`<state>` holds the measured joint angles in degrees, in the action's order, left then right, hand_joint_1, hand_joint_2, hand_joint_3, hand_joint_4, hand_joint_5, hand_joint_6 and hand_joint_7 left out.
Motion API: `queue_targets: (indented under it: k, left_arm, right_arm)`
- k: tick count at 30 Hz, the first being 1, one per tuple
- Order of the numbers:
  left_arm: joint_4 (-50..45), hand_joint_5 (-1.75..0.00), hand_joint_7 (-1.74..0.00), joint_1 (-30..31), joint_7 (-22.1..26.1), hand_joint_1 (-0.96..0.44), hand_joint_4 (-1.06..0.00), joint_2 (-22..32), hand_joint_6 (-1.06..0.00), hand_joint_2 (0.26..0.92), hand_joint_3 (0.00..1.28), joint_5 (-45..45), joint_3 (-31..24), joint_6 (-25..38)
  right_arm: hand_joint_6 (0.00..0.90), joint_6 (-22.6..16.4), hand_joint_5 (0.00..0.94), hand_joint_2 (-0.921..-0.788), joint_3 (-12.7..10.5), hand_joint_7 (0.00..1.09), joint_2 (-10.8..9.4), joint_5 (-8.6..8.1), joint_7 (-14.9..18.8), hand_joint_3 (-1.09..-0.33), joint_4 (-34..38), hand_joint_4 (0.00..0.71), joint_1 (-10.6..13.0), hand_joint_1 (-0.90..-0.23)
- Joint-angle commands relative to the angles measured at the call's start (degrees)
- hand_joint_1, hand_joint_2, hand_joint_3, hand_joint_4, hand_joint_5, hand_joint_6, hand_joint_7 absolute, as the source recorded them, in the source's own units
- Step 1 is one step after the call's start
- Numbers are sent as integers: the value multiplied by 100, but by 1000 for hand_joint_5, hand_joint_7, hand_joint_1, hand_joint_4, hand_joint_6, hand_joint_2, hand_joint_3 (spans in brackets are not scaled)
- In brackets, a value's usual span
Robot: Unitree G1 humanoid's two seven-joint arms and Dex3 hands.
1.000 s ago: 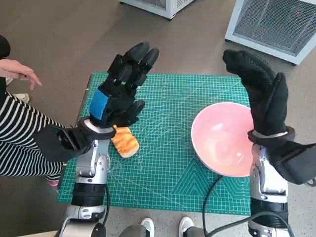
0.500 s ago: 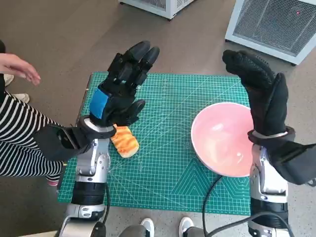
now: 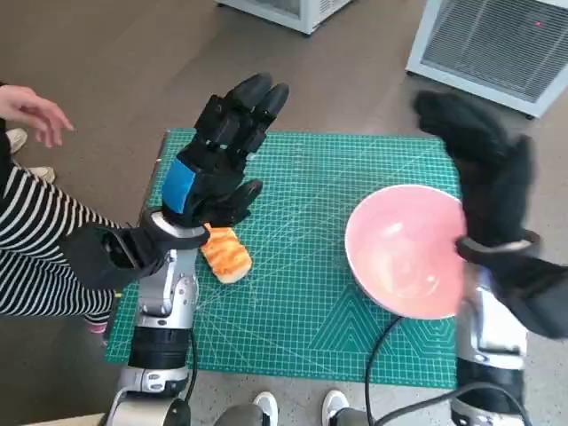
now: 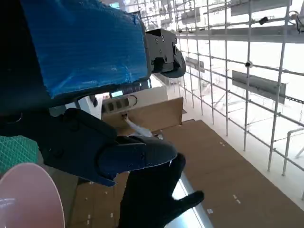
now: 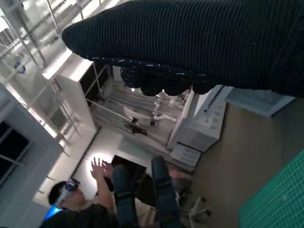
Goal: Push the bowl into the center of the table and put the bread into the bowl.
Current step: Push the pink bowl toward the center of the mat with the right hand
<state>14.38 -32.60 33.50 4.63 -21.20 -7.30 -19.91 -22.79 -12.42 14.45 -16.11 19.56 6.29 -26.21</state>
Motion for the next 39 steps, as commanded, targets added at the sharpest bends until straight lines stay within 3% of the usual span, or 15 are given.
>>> queue_targets:
  k: [1, 7, 11, 16, 21, 24, 30, 39]
  left_arm:
    - [-122, -216, -531, 66, -5, -591, 1, 51, 1, 870, 440, -57, 10, 37]
    - [-95, -206, -524, 82, -9, -603, 1, 62, 1, 873, 438, -54, -8, 20]
    - [-38, -198, -519, 76, -9, -611, 1, 48, 1, 877, 433, -63, -21, 2]
    - [33, -184, -515, 49, -43, -615, 1, 19, 1, 883, 425, -50, -33, -18]
    - [113, -179, -513, 16, -58, -616, -2, 7, 1, 887, 417, -33, -39, -69]
    - [147, -189, -518, -2, -65, -616, -1, -8, 1, 897, 399, -31, -31, -74]
    - [132, -202, -526, -11, -76, -618, 0, -17, 1, 907, 378, -30, -11, -40]
    - [66, -212, -538, -29, -51, -622, 0, 16, 1, 914, 362, -56, 6, 52]
  right_arm:
    - [23, -211, 0, -921, -428, 515, 186, -108, -47, -681, 227, 142, 367, -682]
    - [14, -531, 0, -921, -921, 515, 273, 130, -530, -704, 488, 120, 657, -676]
    - [3, -793, 0, -921, -1244, 513, 335, 153, -770, -710, 861, 100, 844, -677]
    - [0, -1244, 1, -921, -1494, 475, 418, 205, -952, -736, 1648, 76, 880, -674]
    - [13, -1673, 8, -921, -1587, 410, 444, 274, -1127, -766, 2549, 50, 793, -651]
    - [31, -1824, 15, -921, -1626, 393, 442, 199, -1122, -769, 3210, 53, 706, -641]
    - [39, -1853, 19, -921, -1654, 383, 362, -120, -839, -780, 4196, 62, 463, -627]
    - [43, -1767, 16, -921, -1480, 376, 77, -164, -697, -789, 5287, 70, 4, -607]
